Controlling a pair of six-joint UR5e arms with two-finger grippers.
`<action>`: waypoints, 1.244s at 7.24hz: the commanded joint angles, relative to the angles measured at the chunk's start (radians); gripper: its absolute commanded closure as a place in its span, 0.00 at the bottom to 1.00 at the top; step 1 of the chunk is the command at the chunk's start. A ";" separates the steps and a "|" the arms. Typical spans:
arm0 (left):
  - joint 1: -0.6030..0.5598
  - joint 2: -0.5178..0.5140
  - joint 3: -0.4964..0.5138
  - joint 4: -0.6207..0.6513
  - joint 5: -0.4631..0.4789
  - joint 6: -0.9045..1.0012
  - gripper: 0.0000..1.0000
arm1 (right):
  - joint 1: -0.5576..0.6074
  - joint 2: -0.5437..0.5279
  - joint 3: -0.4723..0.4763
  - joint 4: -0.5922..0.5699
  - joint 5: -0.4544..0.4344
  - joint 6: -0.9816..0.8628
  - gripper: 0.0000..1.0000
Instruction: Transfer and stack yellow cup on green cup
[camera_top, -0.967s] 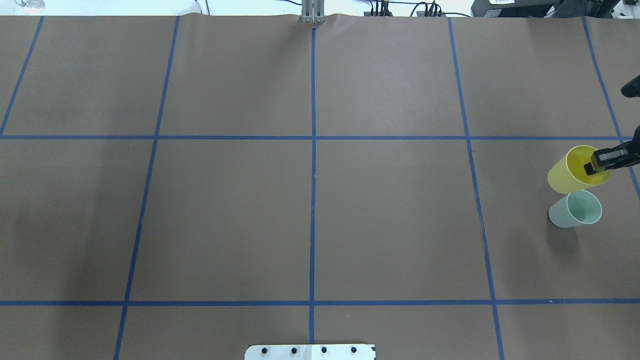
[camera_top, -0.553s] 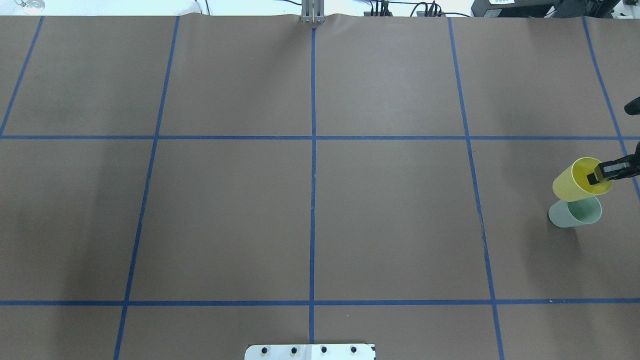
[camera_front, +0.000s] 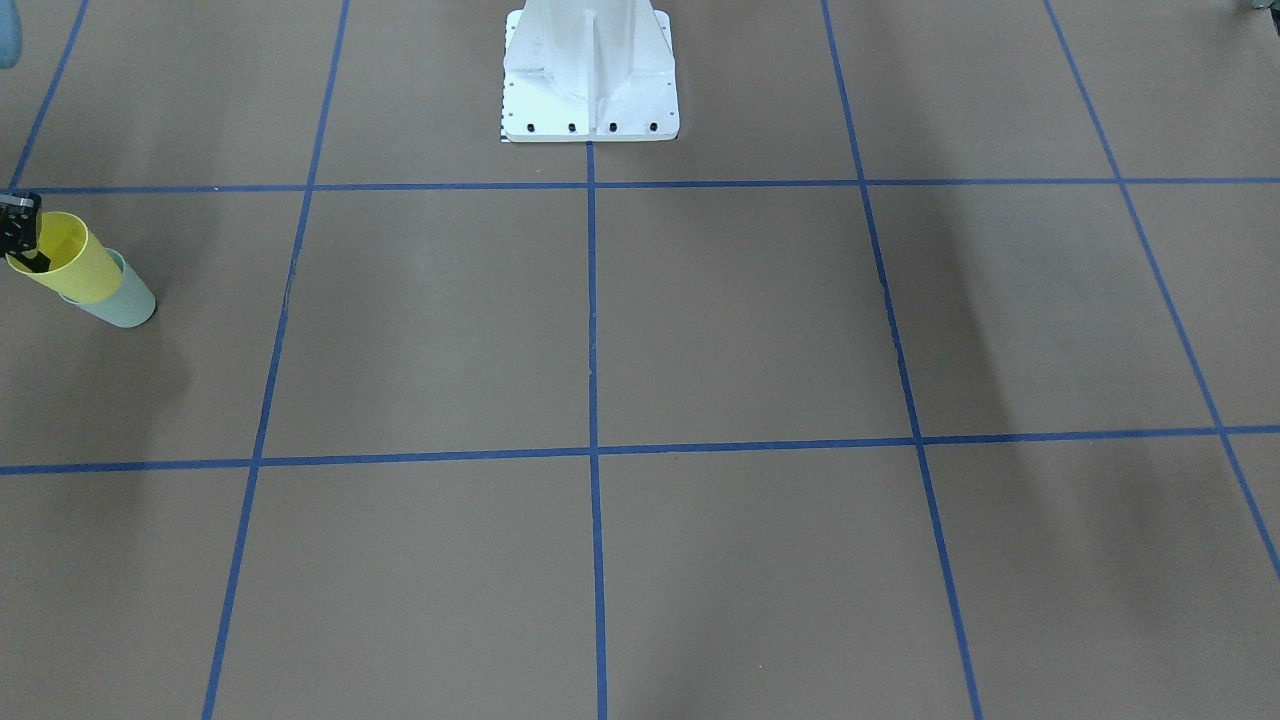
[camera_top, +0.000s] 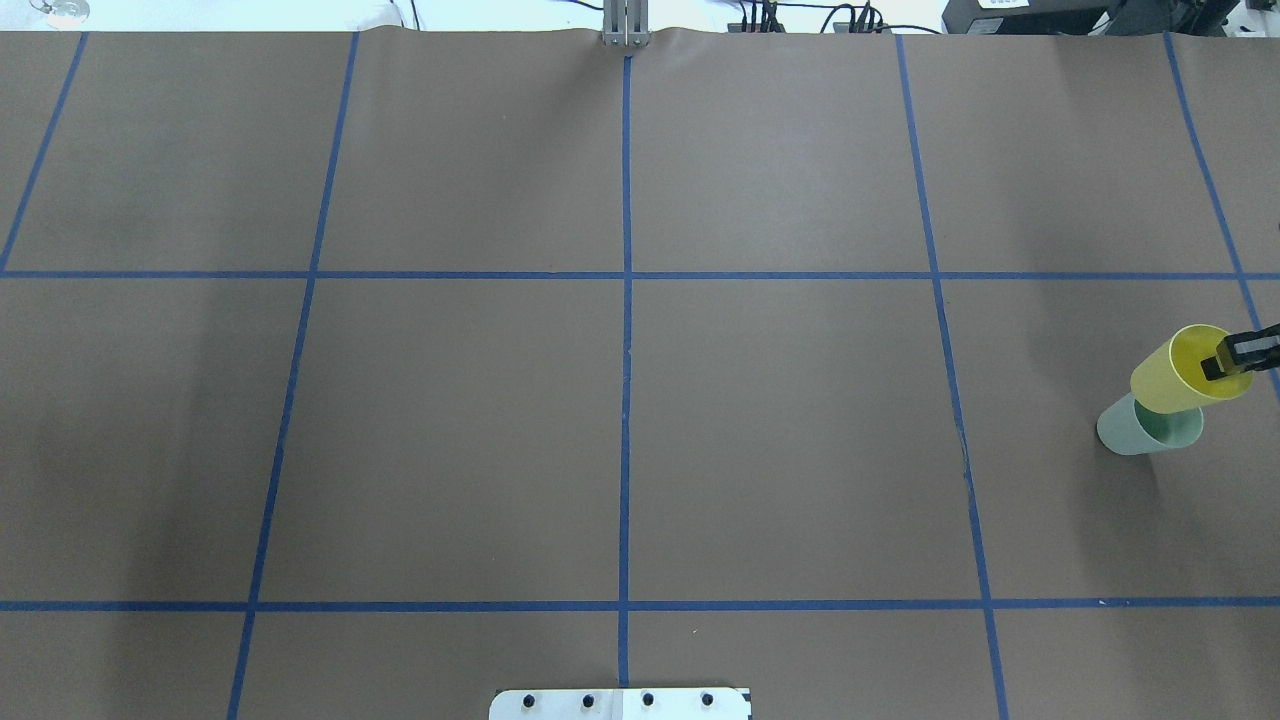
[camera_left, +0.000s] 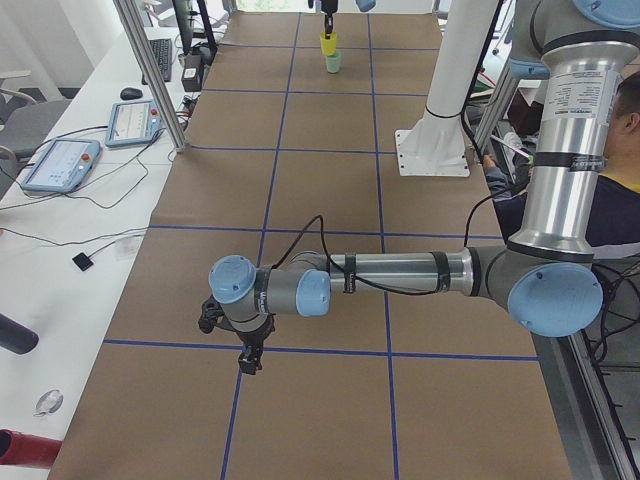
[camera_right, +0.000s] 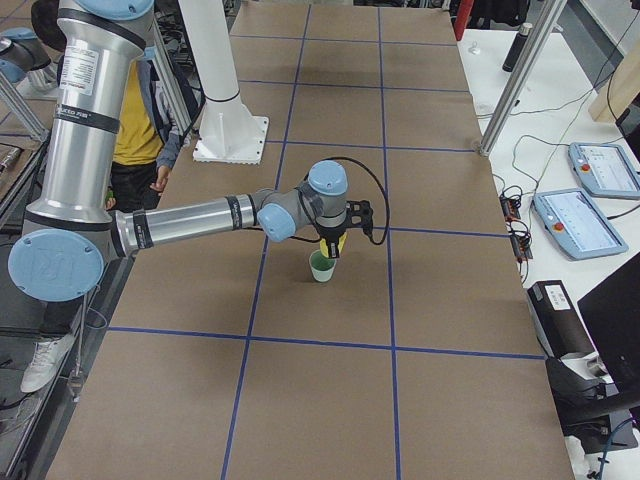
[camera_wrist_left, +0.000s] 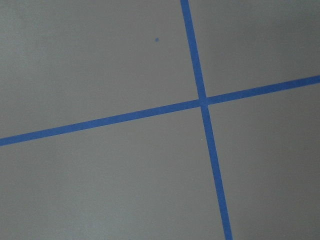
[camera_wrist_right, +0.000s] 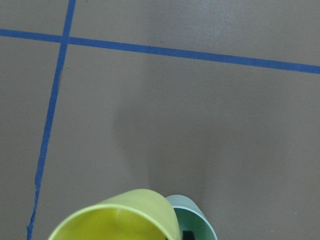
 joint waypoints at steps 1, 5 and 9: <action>0.000 0.000 0.000 -0.001 -0.001 0.001 0.00 | 0.004 -0.021 0.013 0.008 0.010 -0.001 1.00; 0.002 -0.002 0.002 -0.001 -0.001 0.001 0.00 | 0.001 -0.015 -0.004 0.008 0.000 0.001 1.00; 0.002 -0.002 0.002 -0.001 -0.001 0.001 0.00 | -0.001 -0.021 -0.010 0.006 0.000 -0.003 1.00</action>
